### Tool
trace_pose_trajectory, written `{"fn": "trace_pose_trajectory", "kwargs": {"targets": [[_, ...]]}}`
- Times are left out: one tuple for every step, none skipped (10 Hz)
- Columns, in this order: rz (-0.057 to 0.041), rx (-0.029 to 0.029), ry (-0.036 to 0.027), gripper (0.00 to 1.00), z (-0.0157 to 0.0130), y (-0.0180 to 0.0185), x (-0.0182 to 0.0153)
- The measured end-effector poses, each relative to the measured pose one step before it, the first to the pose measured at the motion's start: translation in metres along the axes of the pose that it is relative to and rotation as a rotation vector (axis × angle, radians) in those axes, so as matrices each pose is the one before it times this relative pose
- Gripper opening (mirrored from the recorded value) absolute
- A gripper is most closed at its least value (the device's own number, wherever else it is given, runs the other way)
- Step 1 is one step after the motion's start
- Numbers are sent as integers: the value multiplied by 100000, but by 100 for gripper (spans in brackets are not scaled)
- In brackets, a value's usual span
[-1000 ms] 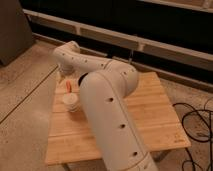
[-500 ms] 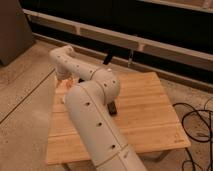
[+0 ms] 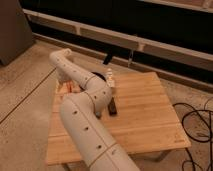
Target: Place the pepper on the white sponge
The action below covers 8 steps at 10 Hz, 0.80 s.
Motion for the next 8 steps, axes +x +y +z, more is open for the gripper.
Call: {"fn": "trace_pose_trajectory", "kwargs": {"targets": [[676,581,1666,31,335,-276,377],[1341,640,2304,18,519,-542,559],[763,488,1223,5,296,-64,243],[735,69,305,0,92,-116,70],[534,-19,-226,0,-63,-66,-53],[333,1643,-2127,0,-721,-401,-508],[-739,2029,-5138,0,-1965,-390,-1220],[-1345,1638,-4123,0,-1528,-110,-1056]]}}
